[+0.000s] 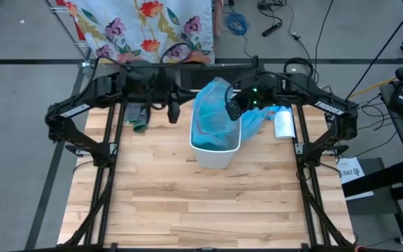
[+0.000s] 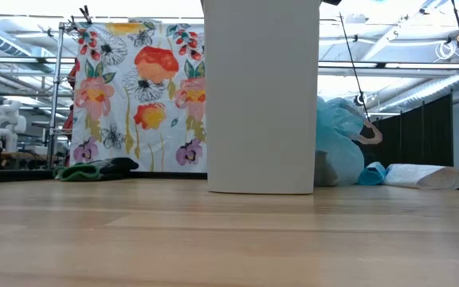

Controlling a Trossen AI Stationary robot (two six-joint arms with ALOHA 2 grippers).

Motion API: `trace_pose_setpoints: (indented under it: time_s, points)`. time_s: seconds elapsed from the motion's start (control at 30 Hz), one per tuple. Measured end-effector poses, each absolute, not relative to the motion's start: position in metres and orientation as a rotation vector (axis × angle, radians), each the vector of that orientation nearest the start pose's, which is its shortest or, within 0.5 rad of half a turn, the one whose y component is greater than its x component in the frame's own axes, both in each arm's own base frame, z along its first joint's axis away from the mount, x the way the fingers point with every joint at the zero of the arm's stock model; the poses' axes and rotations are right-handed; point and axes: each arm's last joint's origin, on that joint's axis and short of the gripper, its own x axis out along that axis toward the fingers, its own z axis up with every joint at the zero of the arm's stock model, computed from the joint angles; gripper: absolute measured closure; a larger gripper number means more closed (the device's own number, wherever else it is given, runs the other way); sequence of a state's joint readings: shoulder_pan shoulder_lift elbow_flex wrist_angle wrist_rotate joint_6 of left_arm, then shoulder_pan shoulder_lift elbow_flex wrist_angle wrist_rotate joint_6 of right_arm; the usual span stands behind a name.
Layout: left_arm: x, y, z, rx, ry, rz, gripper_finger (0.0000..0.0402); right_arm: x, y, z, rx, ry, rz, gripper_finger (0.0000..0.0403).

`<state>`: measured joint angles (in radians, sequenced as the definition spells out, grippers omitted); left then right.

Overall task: Place trash/remove bag and relplace
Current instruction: Insert the new blue trash bag into the trash bin

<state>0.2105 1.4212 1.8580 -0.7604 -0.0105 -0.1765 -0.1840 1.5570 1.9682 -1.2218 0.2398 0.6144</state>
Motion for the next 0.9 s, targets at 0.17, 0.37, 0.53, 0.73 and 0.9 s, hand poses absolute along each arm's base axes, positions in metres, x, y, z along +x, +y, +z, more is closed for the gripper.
trace_pose_setpoints:
  time_s: [0.17, 0.37, 0.53, 0.73, 0.9]
  points:
    - [0.265, 0.048, 0.495, -0.225, 0.273, 0.203, 0.0338, 0.281, -0.054, 0.454, 0.53, 0.631, -0.59, 0.0403]
    - [0.266, 0.042, 0.495, -0.226, 0.27, 0.178, 0.0309, 0.281, -0.054, 0.454, 0.53, 0.631, -0.591, 0.0403]
    - [0.274, 0.042, 0.487, -0.264, 0.321, 0.186, 0.0304, 0.282, -0.055, 0.455, 0.532, 0.618, -0.588, 0.0403]
    - [0.292, 0.043, 0.47, -0.285, 0.403, 0.191, 0.0304, 0.283, -0.054, 0.456, 0.539, 0.615, -0.571, 0.0403]
    - [0.293, 0.043, 0.469, -0.291, 0.408, 0.202, 0.0304, 0.283, -0.053, 0.456, 0.542, 0.618, -0.56, 0.0403]
